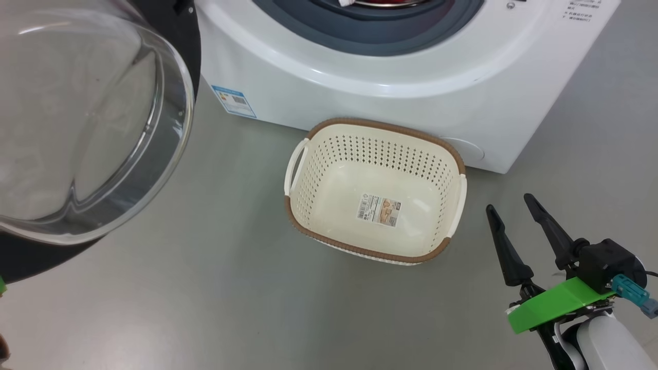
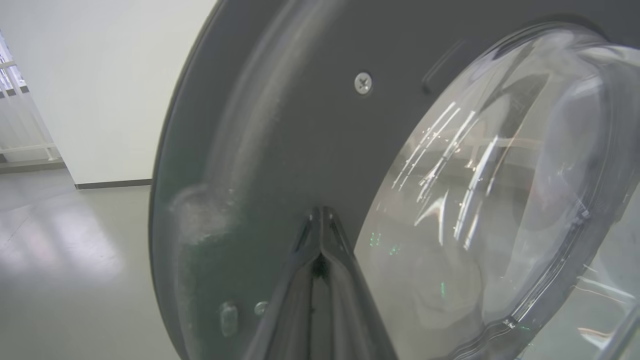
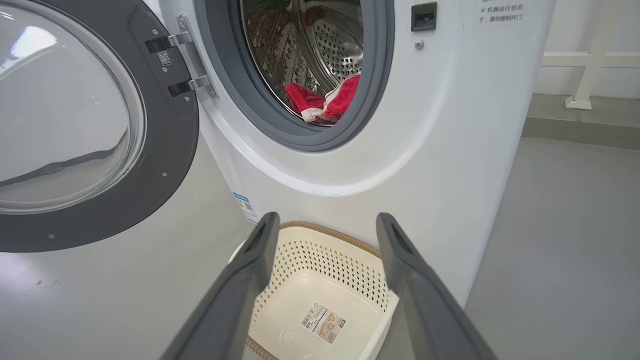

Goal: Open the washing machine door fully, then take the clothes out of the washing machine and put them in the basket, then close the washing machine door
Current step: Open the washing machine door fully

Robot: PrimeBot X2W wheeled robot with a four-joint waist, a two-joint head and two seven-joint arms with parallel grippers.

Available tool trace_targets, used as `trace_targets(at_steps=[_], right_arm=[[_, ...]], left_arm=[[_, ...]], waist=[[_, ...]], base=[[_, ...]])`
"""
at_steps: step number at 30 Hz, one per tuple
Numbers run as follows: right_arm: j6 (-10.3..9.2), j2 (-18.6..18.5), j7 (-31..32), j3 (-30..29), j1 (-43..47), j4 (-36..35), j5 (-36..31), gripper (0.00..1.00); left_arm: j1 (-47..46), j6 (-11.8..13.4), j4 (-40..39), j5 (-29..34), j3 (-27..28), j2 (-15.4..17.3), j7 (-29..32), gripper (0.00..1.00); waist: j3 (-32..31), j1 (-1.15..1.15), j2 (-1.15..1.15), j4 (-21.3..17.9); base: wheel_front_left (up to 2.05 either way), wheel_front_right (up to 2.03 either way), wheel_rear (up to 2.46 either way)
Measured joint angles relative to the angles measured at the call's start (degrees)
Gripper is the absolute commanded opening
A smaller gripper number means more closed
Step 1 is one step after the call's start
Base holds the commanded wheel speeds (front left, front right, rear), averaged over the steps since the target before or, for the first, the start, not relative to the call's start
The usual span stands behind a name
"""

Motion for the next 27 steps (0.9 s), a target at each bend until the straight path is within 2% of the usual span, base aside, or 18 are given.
trace_targets(at_steps=[2, 4, 6, 10, 13, 15, 16, 17, 18, 19, 23, 27], right_arm=[[0.00, 0.03, 0.00, 0.01, 0.01, 0.15, 0.00, 1.00], [0.00, 0.22, 0.00, 0.12, 0.04, 0.38, 0.00, 1.00], [0.00, 0.57, 0.00, 0.16, 0.18, 0.60, 0.00, 1.00], [0.00, 1.51, 0.00, 0.26, 0.47, 0.86, 0.00, 1.00], [0.00, 1.83, 0.00, 0.30, 1.90, 1.08, 0.01, 1.00], [0.00, 1.99, 0.00, 0.29, 2.44, 1.15, 0.02, 1.00], [0.00, 2.13, 0.00, 0.30, 2.57, 1.24, 0.02, 1.00], [0.00, 2.33, 0.00, 0.31, 2.63, 1.25, 0.01, 1.00], [0.00, 2.50, 0.00, 0.32, 2.76, 1.24, 0.02, 1.00], [0.00, 2.69, 0.00, 0.30, 3.07, 1.23, 0.02, 1.00], [0.00, 3.53, 0.00, 0.16, 4.93, 1.32, 0.12, 1.00], [0.00, 3.98, 0.00, -0.78, 6.13, 1.24, 0.18, 1.00]], left_arm=[[0.02, -0.69, 0.03, 0.40, 0.10, -0.09, 0.00, 0.00], [0.26, -1.45, -0.14, 0.56, 0.09, -0.32, 0.00, 0.07], [0.83, -1.97, -0.47, 0.96, -0.01, -0.74, 0.00, 0.06], [3.92, -2.94, -1.56, 1.41, -0.29, -1.25, 0.00, 0.13], [6.63, -4.27, -2.97, 1.41, -1.89, -2.19, 0.00, 0.24], [7.55, -4.82, -3.81, 1.38, -2.60, -2.66, 0.00, 0.45], [8.10, -4.97, -4.25, 1.30, -2.93, -2.79, 0.00, 0.50], [8.77, -5.00, -4.93, 1.08, -3.25, -2.92, 0.00, 0.61], [9.48, -5.06, -5.55, 0.79, -3.60, -3.05, 0.00, 0.76], [10.29, -5.36, -6.05, 0.77, -4.01, -3.21, 0.00, 0.98], [14.39, -5.47, -8.88, 0.12, -6.88, -4.25, 0.00, 1.00], [18.29, -5.53, -12.12, -1.56, -12.46, -4.55, 0.00, 1.00]], waist=[[-0.61, 0.00, 0.00, 0.02], [-1.37, 0.00, 0.00, 0.00], [-2.27, 0.00, 0.00, -0.04], [-4.25, 0.00, 0.00, -0.23], [-6.11, 0.00, 0.00, -0.40], [-6.94, 0.00, 0.00, -0.47], [-7.34, 0.00, 0.00, -0.52], [-7.75, 0.00, 0.00, -0.58], [-8.16, 0.00, 0.00, -0.65], [-8.56, 0.00, 0.00, -0.74], [-10.14, 0.00, 0.00, -1.29], [-11.51, 0.00, 0.00, -2.20]], base=[[0.00, 0.00, 0.00], [0.00, 0.00, 0.00], [0.00, 0.00, 0.00], [0.00, 0.00, 0.00], [0.00, 0.00, 0.00], [0.00, 0.00, 0.00], [0.00, 0.00, 0.00], [0.00, 0.00, 0.00], [0.00, 0.00, 0.00], [0.00, 0.00, 0.00], [0.00, 0.00, 0.00], [0.00, 0.00, 0.00]])
